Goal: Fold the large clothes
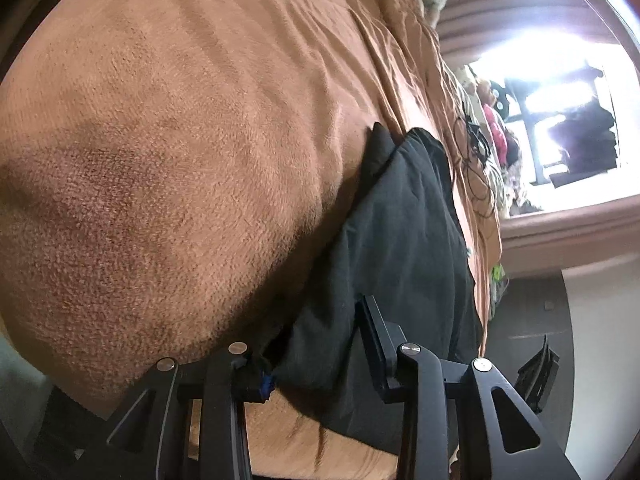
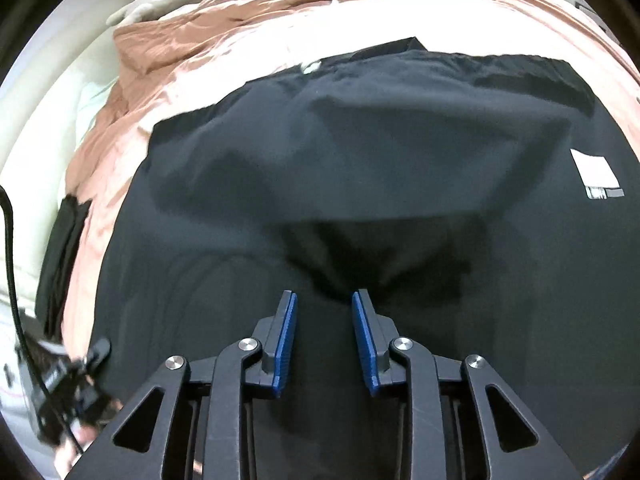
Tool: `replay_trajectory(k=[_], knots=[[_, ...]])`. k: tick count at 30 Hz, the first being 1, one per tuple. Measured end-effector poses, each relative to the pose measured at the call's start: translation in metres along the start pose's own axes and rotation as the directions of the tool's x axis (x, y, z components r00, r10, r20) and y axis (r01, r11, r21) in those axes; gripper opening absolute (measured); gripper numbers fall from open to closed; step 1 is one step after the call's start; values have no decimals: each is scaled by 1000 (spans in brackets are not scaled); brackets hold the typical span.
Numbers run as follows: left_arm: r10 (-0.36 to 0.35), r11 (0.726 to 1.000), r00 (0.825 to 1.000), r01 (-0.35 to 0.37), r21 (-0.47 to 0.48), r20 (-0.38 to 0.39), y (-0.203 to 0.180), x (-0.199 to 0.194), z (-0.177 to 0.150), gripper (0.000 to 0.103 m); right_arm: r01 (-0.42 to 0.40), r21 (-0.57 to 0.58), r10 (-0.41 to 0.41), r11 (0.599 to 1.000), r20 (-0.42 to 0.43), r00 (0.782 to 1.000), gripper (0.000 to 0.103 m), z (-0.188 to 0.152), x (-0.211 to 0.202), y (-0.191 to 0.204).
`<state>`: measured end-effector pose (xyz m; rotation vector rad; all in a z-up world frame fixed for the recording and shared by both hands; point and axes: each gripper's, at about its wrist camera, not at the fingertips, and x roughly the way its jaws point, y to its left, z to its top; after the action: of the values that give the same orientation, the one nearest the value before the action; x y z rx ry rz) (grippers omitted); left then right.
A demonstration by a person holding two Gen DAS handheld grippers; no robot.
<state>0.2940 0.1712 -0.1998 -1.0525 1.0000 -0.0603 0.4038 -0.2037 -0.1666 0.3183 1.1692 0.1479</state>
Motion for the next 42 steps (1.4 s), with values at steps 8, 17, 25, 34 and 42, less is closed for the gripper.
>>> replay_trajectory(k=[8,17,25,34,42], knots=[[5,999,1000,-5,-48,16,1,0,-1,37,28,2,-28,1000,11,1000,29,44,17,-6],[17,999,1000,-16,-52,20,-3,4,0,36,65,-24,-65,998,24,998,29,82,34,-1],[-46,997,999,46,-63,-9,-1,-3,4,16,23,-38,-21,999,51,998,28,71,1,4],[-150,989,989,150,9,4,-29,-28,1,11,-71,-69,74,995,35,997,19,4,-41,6],[-216,969,976,214,124,1,-74,-53,-6,11,-128,-42,127,991,-16,992,19,-52,-49,-5]])
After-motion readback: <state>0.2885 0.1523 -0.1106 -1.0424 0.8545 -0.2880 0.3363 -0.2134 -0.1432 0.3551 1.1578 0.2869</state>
